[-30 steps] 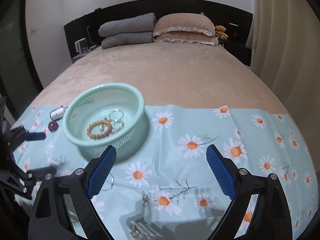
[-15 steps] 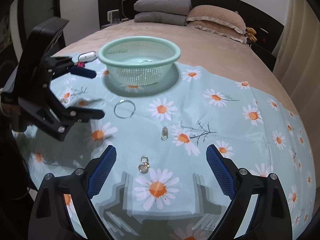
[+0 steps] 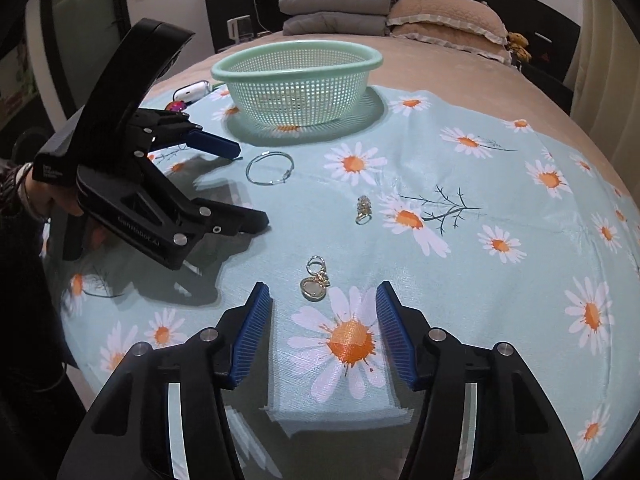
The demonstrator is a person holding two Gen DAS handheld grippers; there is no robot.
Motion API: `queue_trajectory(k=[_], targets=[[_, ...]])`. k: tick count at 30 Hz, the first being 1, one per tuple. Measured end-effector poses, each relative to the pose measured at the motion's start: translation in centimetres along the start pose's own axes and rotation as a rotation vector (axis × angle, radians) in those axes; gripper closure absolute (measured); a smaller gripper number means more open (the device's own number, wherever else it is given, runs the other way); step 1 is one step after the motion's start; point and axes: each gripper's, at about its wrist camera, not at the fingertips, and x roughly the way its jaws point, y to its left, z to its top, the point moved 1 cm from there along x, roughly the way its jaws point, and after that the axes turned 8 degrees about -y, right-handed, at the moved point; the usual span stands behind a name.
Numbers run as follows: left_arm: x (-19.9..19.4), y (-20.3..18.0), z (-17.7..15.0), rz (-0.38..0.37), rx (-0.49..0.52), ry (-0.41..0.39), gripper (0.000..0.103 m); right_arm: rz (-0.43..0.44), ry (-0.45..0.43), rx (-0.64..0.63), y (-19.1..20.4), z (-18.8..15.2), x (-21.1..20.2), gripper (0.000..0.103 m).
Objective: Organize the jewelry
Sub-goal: 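Grasp the large silver hoop earring with the left tool while the right tool grasps a silver pendant earring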
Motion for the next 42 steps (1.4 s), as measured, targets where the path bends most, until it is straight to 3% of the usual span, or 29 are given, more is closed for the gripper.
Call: queue_trajectory(k=[2,8,14,19,21,25,35,42], targets=[[0.4,0.6,0.0,-0.014,-0.049,-0.002,0.005,-0.006,0.003,-0.007,0.1,-0.1,0.4,0.051],[1.2,0.6,0.2,-0.004,-0.041,-0.034,0.005,-0.021,0.040,-0.010,0.4,-0.2,0.9,0.051],[1.5,0.2,0.6,0.022,-0.022,-0.016,0.007,-0.008,0.068,-0.026,0.8,0.1,1.1,0.071],[1.1,-1.1,0.5,-0.005,0.037,-0.016,0.030,-0.002,0.094,-0.024,1.0,0.2,1.3,0.079],[0.9,-1.1,0.5,-0.031,0.025,-0.010,0.037,0.002,0.104,-0.020,1.1,0.4,1.3,0.090],[0.7,-1.1,0.4,-0.045,0.020,-0.006,0.058,0.003,0.118,-0.026,1.2,0.5,1.4,0.092],[-0.1,-2.0,0.4,-0.002,0.054,0.017,0.059,0.013,0.139,-0.033,1.0,0.8,0.8,0.094],[-1.2,-2.2,0.0,-0.017,0.072,0.054,0.059,0.015,0.138,-0.046,1.2,1.2,0.3,0.097]])
